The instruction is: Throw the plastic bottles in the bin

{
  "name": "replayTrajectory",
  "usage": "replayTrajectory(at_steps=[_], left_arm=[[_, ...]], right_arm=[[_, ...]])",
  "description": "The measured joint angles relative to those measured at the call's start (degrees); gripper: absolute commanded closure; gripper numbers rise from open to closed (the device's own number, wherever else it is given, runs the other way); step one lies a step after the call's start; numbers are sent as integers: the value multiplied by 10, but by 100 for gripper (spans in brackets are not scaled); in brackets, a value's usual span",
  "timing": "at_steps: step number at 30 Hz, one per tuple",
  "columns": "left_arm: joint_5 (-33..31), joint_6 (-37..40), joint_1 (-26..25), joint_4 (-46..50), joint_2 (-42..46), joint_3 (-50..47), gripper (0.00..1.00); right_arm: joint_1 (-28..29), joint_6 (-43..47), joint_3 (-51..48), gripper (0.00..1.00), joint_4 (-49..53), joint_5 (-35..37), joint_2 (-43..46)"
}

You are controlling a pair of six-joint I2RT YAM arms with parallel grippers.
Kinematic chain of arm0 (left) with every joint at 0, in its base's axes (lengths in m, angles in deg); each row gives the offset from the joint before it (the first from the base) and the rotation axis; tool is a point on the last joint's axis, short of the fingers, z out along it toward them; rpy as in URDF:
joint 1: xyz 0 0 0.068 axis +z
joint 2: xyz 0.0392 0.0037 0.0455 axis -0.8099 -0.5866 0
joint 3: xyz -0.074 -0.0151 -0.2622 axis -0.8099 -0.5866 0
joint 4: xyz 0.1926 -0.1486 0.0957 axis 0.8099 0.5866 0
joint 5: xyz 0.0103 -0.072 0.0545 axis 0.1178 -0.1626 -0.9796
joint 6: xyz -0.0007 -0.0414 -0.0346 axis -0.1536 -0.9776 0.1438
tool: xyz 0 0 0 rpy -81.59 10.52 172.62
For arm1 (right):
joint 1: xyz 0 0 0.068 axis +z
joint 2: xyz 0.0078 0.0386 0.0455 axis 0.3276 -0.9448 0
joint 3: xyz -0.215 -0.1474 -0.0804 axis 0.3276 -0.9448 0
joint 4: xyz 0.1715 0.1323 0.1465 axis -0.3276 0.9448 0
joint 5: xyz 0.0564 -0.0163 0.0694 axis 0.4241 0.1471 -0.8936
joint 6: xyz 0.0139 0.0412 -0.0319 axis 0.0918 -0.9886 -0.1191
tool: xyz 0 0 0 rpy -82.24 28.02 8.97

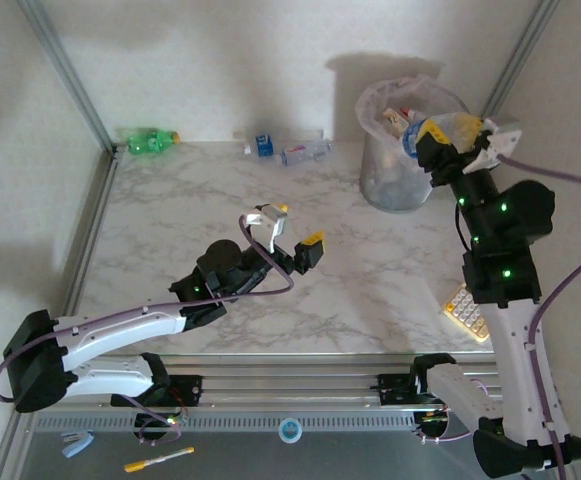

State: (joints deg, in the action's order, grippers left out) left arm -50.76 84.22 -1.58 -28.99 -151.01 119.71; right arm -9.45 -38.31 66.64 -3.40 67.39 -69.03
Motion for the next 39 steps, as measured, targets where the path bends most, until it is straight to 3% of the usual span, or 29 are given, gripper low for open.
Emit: replayTrajectory(at_steps=[4, 10, 17, 23, 26, 28, 31, 34, 39], left_arm=[[-10, -6, 0, -2, 0, -2, 1], [-19, -12, 7, -4, 0, -2, 1], [-26, -14, 18, -3, 0, -2, 0], [-34, -15, 29, 2, 13, -12, 0], [-40, -15, 33, 10, 27, -18, 0], [-43, -16, 34, 16, 35, -18, 0], [-45, -19, 34, 27, 42, -18, 0], [-49, -24, 34, 44, 45, -18, 1], [-54, -31, 34, 73, 45, -18, 0]], right_arm=[[0, 47, -36, 65, -128, 31, 10], [0, 89, -43, 67, -223, 55, 24], [0, 93, -43, 69, -256, 62, 11], [-1, 93, -4, 69, -228, 75, -56], [-14, 88, 86, 56, -159, 75, -137], [-29, 81, 188, 32, -76, 75, -217], [-46, 64, 329, 14, 47, 79, -339], [-58, 41, 376, 8, 147, 83, -409], [-62, 30, 353, 3, 254, 83, -413]])
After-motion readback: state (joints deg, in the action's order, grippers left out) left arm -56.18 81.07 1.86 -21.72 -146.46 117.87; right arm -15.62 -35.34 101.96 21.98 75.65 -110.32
